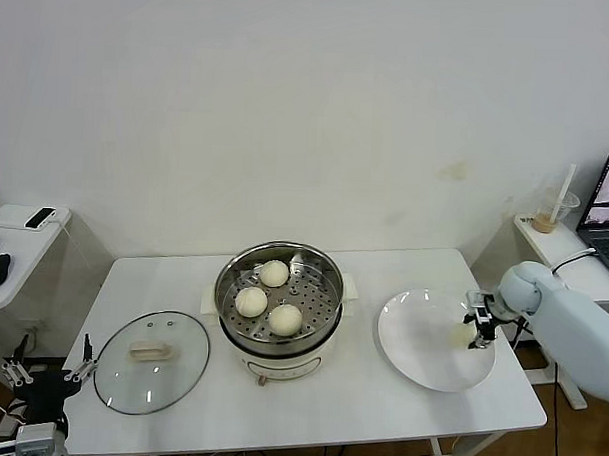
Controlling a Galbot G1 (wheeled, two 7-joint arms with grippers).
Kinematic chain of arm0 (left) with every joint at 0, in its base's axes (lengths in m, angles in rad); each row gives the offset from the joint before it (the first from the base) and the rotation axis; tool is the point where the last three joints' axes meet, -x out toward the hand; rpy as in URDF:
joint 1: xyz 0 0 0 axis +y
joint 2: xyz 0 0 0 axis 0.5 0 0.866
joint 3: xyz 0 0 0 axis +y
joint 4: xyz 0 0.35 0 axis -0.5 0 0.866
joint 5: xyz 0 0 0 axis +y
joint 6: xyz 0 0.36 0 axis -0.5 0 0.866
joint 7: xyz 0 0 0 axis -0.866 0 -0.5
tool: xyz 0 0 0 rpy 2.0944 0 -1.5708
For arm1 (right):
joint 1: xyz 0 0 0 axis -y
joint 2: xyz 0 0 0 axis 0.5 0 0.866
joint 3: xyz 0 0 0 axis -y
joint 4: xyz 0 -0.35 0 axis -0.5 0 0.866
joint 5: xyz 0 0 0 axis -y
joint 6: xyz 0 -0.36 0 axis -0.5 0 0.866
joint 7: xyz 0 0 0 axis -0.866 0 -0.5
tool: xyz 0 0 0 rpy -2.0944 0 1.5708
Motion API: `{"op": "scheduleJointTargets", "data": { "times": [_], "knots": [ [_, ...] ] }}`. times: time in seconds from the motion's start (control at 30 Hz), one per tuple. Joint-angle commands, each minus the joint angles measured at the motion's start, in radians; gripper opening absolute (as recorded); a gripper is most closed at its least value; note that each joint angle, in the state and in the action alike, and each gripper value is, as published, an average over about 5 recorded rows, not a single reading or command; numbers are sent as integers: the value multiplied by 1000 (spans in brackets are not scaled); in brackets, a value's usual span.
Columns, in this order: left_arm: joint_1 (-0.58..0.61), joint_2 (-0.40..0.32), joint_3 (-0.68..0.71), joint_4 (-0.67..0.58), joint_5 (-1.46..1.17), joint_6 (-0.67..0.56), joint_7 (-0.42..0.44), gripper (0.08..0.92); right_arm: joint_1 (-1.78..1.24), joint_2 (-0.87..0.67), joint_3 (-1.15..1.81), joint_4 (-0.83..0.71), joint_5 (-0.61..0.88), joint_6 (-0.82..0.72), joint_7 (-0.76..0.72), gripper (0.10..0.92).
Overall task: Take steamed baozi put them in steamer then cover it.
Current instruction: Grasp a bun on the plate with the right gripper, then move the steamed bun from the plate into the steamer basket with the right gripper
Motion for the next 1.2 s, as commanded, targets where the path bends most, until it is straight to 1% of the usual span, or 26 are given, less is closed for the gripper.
{"op": "scheduleJointTargets", "data": {
  "times": [0.03,0.2,0.3,0.5,0.67,0.83,0.97,1.2],
  "knots": [
    [-1,1,2,-2,0,0,0,823,126,-41,-88,64,55,-12,-30,598],
    [-5,3,7,-5,0,1,1,823,321,-74,-217,178,164,-73,-33,604],
    [-9,6,11,-6,0,0,1,823,449,-66,-310,247,249,-111,-27,609],
    [-16,17,13,-4,0,1,2,823,678,26,-474,351,416,-180,11,612],
    [-16,20,13,0,-1,0,1,823,759,122,-548,419,534,-258,69,618],
    [-18,20,13,0,-2,1,1,823,772,214,-587,449,628,-326,129,619],
    [-20,19,10,-3,-2,1,1,823,749,296,-600,433,679,-368,167,619],
    [-17,15,1,-11,-2,0,1,823,668,389,-633,379,680,-411,221,619]
  ]
}}
